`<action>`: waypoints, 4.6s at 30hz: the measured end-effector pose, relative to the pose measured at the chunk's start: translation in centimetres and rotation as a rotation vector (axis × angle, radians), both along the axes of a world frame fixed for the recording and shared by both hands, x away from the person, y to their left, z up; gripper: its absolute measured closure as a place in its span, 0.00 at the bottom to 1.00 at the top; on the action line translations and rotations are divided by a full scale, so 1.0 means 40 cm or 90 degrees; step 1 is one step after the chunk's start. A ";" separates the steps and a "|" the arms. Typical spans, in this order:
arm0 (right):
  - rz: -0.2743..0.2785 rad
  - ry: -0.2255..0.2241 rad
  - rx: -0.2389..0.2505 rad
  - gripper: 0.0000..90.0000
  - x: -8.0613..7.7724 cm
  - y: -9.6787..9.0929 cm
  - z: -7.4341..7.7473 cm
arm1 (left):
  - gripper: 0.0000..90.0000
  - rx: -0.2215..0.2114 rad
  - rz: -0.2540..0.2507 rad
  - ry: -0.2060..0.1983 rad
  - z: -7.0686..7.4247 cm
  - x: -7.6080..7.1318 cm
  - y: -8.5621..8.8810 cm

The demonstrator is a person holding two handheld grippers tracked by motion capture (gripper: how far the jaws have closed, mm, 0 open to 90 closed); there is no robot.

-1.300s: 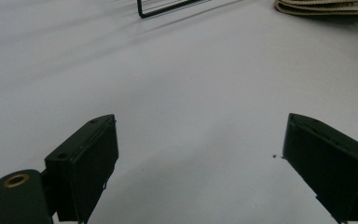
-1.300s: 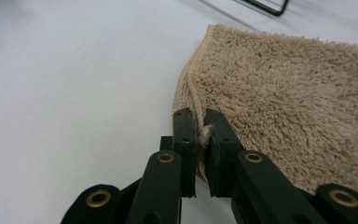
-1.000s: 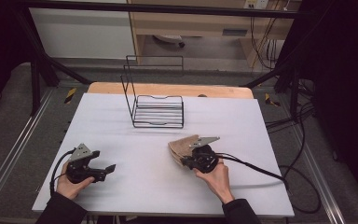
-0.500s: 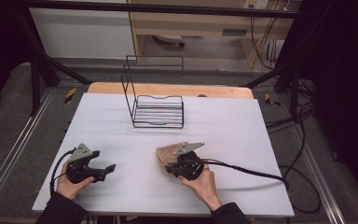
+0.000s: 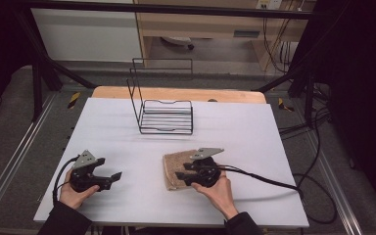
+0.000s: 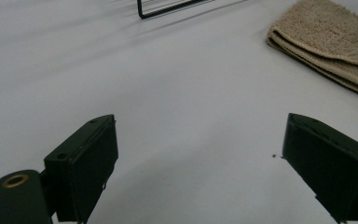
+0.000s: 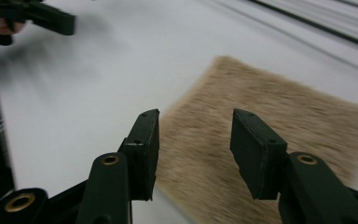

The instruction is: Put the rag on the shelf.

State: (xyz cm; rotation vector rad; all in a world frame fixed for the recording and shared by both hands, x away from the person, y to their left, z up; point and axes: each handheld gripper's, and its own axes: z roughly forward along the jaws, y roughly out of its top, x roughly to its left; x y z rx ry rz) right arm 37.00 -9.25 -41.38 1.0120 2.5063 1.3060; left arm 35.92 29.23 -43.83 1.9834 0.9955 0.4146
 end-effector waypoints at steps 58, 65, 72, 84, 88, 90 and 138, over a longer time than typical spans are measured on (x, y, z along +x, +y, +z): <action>-0.112 0.016 -0.002 0.13 0.013 -0.225 -0.062 | 0.14 0.032 -0.026 0.019 0.059 0.104 -0.334; -0.113 0.016 0.004 0.07 0.014 -0.222 -0.064 | 0.25 0.038 -0.004 0.032 0.044 0.147 -0.378; -0.110 0.020 -0.005 0.07 0.016 -0.220 -0.068 | 0.42 0.047 0.010 0.059 0.006 0.176 -0.407; -0.106 0.021 -0.001 0.07 0.018 -0.220 -0.068 | 0.63 0.040 -0.003 0.094 -0.024 0.187 -0.422; -0.105 0.019 0.001 0.07 0.021 -0.221 -0.067 | 0.69 0.026 -0.006 0.104 -0.027 0.189 -0.424; -0.104 0.021 0.004 0.07 0.021 -0.222 -0.065 | 0.72 0.020 -0.008 0.109 -0.029 0.190 -0.425; -0.123 0.039 -0.006 0.69 0.182 -0.130 -0.101 | 0.92 0.034 -0.036 0.089 -0.034 0.185 -0.447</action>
